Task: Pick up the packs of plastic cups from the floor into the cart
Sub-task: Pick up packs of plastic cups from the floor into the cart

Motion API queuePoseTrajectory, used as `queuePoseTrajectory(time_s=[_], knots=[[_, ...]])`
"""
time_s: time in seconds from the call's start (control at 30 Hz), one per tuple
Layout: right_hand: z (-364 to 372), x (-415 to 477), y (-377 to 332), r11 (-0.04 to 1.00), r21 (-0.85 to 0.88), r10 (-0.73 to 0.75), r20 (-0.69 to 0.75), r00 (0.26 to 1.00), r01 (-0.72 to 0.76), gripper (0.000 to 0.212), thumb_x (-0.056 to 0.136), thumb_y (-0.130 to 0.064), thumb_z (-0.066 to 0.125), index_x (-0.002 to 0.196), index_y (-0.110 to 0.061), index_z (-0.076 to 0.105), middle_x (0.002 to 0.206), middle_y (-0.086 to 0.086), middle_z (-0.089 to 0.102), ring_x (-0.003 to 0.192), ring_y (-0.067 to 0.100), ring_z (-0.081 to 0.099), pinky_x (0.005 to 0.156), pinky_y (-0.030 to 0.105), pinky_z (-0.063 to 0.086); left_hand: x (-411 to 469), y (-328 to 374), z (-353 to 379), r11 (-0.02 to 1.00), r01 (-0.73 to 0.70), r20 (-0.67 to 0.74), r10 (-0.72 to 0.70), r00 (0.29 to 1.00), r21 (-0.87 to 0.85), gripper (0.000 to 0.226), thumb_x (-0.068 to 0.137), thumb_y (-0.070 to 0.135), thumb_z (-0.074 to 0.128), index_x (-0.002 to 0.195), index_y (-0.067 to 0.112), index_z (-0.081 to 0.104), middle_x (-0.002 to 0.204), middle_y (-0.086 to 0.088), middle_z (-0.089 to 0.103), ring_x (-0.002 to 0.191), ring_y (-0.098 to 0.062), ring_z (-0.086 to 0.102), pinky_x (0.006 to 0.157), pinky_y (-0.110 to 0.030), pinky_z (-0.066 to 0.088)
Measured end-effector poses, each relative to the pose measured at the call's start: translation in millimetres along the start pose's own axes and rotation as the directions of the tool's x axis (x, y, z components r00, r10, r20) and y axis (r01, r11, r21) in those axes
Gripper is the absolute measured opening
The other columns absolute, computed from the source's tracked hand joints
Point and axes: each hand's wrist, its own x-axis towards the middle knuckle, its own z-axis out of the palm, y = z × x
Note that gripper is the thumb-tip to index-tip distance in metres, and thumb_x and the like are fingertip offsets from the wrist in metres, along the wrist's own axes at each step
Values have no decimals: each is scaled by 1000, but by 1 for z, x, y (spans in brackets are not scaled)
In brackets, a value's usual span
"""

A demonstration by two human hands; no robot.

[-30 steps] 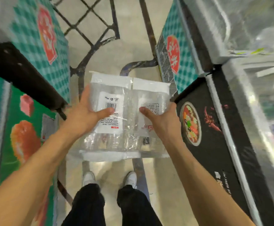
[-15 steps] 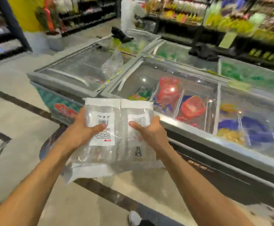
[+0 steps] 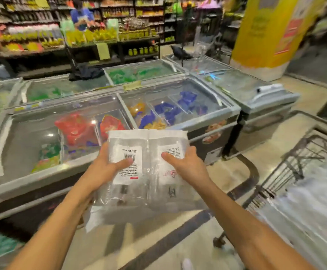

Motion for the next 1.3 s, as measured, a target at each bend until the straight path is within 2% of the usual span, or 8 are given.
queuePoseTrajectory(time_s=[0.3,0.47,0.6,0.77,0.9,1.03,1.2,1.3], knots=[[-184,8,147,976,108,213,-350,912,-187,96,75,-89,69,149,-33,43,110,-20,55,108,19,66,84,39,52,77,114,230,979,-201,383,194,903,-21,83,89,31,89,156,37,39,120,34,60,104,19,62,98,-20,49],[-275,7,220,936,162,353,-448,822,-314,102,79,-85,70,155,-27,36,117,-12,53,108,22,65,90,42,54,92,168,359,967,-253,567,225,793,-29,88,87,36,90,157,31,37,132,14,68,122,-12,68,111,-50,52],[-335,-5,272,876,265,483,-489,726,-403,105,81,-81,74,154,-16,34,135,1,66,121,32,66,97,46,53,96,204,455,950,-313,644,248,723,-15,79,79,53,92,144,43,47,131,12,70,116,-11,72,105,-49,57],[-398,-19,334,828,333,558,-566,607,-451,115,82,-80,74,162,-11,26,146,9,62,132,36,60,97,45,50,79,253,563,918,-394,734,244,634,35,54,92,29,86,125,30,43,117,13,57,107,-13,68,83,-26,58],[-427,-22,379,784,416,617,-598,512,-461,133,69,-91,71,165,-13,21,153,11,58,135,38,59,107,49,51,79,272,632,938,-327,759,130,638,114,94,83,48,91,139,12,25,118,11,46,115,-24,66,98,-48,61],[-436,-23,416,724,467,683,-589,433,-508,137,68,-93,69,166,-12,18,156,15,54,135,39,59,108,54,53,71,278,677,923,-364,806,120,579,125,94,89,39,88,148,10,22,111,15,49,107,-23,68,104,-51,58],[-427,-19,451,663,529,742,-557,373,-530,151,47,-109,60,160,-17,22,143,14,62,120,37,67,96,56,59,73,262,719,886,-422,830,84,552,191,80,87,48,88,138,16,35,109,13,54,101,-20,69,98,-50,61],[-424,-9,472,646,549,758,-544,360,-530,155,39,-110,56,156,-14,25,145,15,60,122,39,65,99,58,57,100,236,742,874,-438,820,84,566,213,100,62,83,86,130,19,51,109,6,72,97,-22,76,88,-52,65]])
